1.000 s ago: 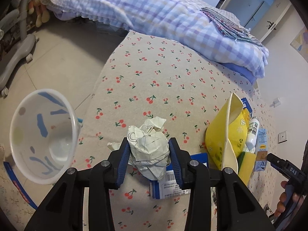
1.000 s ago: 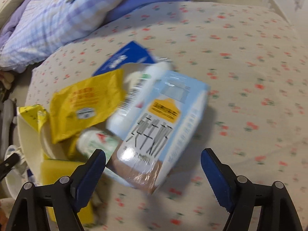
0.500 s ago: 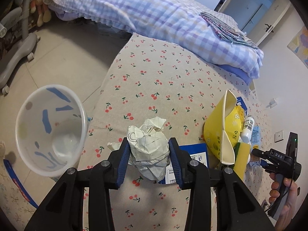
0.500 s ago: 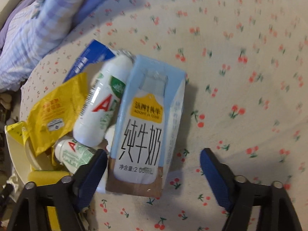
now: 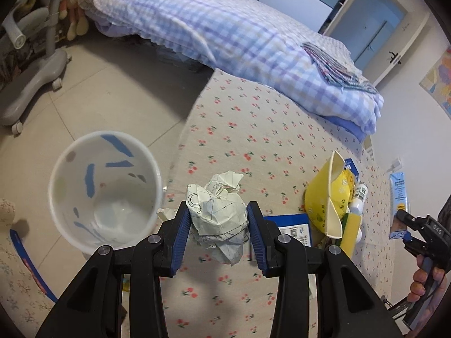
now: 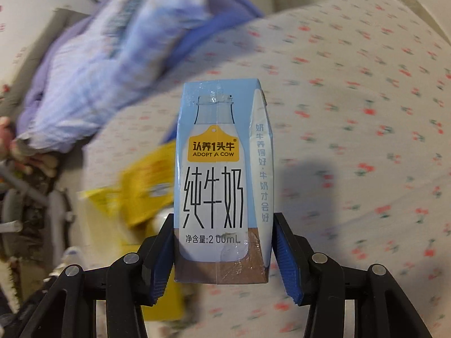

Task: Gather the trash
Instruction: 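Carry the paper over the wastebasket and open the left gripper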

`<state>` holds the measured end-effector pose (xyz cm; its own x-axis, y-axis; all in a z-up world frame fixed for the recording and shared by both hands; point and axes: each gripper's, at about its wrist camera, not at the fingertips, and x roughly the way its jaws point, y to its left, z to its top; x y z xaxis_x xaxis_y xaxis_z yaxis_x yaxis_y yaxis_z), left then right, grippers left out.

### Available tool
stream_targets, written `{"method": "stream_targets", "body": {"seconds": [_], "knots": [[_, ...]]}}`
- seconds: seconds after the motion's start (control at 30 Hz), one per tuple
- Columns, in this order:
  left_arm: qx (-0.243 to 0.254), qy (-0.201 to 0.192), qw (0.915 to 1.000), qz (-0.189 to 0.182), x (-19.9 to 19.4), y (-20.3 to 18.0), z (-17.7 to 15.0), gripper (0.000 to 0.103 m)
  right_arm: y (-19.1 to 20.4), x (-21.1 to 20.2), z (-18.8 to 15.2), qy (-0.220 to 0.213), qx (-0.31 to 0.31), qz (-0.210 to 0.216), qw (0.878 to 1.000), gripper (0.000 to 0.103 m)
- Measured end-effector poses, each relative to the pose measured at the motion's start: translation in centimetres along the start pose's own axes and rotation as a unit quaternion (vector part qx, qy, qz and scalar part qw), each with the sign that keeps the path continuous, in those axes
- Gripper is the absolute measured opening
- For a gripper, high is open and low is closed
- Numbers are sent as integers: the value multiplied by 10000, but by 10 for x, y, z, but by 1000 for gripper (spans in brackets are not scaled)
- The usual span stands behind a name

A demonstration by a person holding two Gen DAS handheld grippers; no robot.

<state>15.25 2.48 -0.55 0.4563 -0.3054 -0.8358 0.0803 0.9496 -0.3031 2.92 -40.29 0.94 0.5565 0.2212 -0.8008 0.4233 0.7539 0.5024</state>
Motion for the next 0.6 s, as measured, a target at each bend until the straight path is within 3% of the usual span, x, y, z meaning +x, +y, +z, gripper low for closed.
{"method": "stream_targets", "body": {"seconds": [0.03,0.1,0.23,0.27,0.43,0.5,0.57,0.6], "knots": [[-45,-52,10000,53,-4,10,0,43,0,0,0,0,0,0,10000,56],[-112,-95,9997,172,-9,26,1,43,42,0,-8,-56,-411,233,9989,56],[-325,-48,9987,402,-8,68,3,43,83,8,-21,-4,-865,407,9954,56],[-396,-35,9981,468,-7,80,3,43,115,18,-33,107,-1193,561,9912,56],[-534,-55,9964,658,-1,123,9,44,157,43,-53,333,-1673,669,9831,56],[-510,-169,9967,611,-1,131,11,49,177,60,-66,481,-1855,704,9789,56],[-418,-216,9970,607,-1,137,15,66,193,77,-78,611,-2002,697,9754,56],[-410,-235,9963,714,-2,140,15,69,199,85,-83,661,-2049,692,9741,56]]}}
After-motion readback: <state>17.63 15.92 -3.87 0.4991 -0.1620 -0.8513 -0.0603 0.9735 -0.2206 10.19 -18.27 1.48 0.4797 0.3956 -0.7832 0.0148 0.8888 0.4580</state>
